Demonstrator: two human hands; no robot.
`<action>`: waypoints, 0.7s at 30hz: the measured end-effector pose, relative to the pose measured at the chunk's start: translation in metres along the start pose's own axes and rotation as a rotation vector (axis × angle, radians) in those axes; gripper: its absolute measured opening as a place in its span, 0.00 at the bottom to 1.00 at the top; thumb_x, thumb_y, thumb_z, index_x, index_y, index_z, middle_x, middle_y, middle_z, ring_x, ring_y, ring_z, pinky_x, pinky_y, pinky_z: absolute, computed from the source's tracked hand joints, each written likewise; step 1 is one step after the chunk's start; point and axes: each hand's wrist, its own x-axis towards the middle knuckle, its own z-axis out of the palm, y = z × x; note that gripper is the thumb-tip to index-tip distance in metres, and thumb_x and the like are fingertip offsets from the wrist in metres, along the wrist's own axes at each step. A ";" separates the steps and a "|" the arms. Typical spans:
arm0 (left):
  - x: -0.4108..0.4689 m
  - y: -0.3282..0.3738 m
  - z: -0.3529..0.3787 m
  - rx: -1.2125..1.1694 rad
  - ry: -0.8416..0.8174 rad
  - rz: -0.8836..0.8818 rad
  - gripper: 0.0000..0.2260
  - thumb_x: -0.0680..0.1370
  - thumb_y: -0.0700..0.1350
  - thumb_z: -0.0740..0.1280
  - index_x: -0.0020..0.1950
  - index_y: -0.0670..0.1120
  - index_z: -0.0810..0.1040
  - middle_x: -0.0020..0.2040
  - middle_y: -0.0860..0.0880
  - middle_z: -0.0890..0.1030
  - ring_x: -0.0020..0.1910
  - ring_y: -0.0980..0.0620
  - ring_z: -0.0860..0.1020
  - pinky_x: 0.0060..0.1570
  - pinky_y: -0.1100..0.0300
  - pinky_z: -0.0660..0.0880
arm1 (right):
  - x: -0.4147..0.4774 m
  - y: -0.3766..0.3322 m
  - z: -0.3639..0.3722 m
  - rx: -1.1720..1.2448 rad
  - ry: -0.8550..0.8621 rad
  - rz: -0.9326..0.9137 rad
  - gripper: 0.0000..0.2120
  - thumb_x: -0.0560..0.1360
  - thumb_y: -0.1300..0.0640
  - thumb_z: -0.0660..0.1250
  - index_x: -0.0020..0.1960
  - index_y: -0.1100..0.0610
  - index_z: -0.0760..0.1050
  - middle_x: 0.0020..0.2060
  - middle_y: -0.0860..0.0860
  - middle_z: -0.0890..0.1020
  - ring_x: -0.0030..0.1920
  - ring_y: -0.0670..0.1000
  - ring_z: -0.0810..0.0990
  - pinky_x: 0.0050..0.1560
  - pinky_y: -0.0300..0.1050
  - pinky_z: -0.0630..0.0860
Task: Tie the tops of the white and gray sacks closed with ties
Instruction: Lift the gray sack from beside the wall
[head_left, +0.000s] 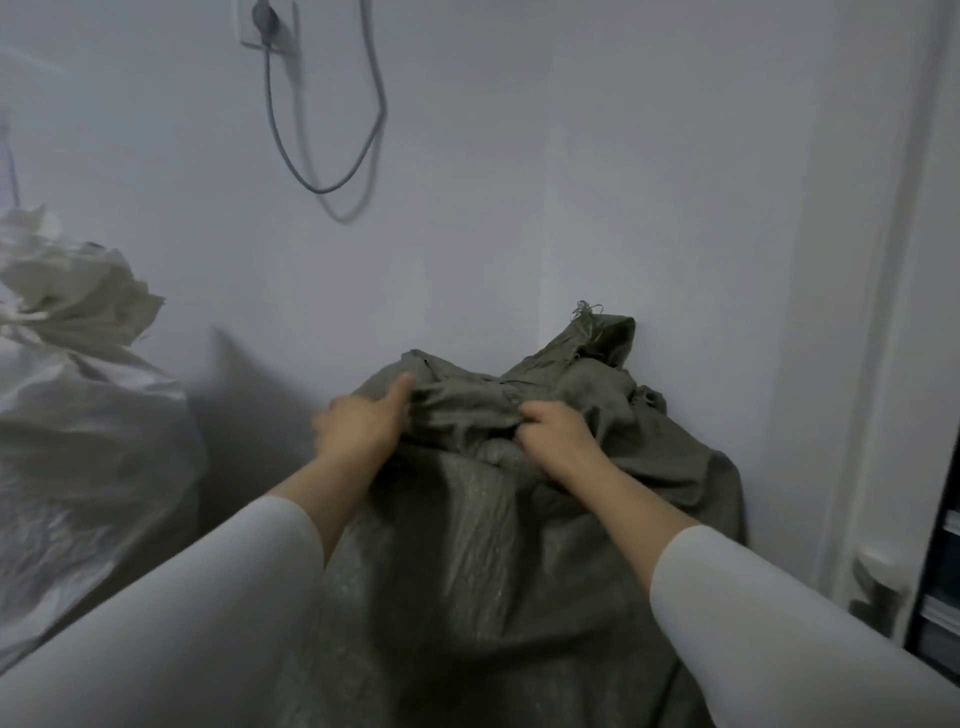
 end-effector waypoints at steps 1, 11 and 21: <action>0.001 0.007 0.000 -0.172 -0.091 -0.097 0.38 0.71 0.66 0.63 0.68 0.39 0.67 0.67 0.39 0.69 0.65 0.38 0.69 0.65 0.47 0.68 | -0.001 -0.007 -0.006 0.132 0.028 0.016 0.16 0.70 0.66 0.59 0.26 0.54 0.65 0.25 0.49 0.70 0.31 0.50 0.68 0.34 0.42 0.61; 0.007 0.035 0.005 -0.252 -0.014 0.109 0.13 0.72 0.38 0.61 0.55 0.39 0.78 0.54 0.40 0.78 0.52 0.38 0.77 0.55 0.51 0.76 | -0.034 -0.023 -0.054 0.101 -0.428 0.266 0.13 0.66 0.50 0.73 0.26 0.52 0.75 0.23 0.46 0.77 0.27 0.47 0.74 0.33 0.40 0.71; -0.003 0.015 -0.007 0.403 -0.387 0.381 0.47 0.69 0.53 0.74 0.77 0.53 0.45 0.72 0.46 0.67 0.69 0.44 0.68 0.67 0.55 0.66 | -0.007 -0.035 -0.056 -0.063 -0.535 0.224 0.09 0.68 0.66 0.66 0.30 0.58 0.80 0.25 0.50 0.80 0.30 0.48 0.78 0.35 0.36 0.75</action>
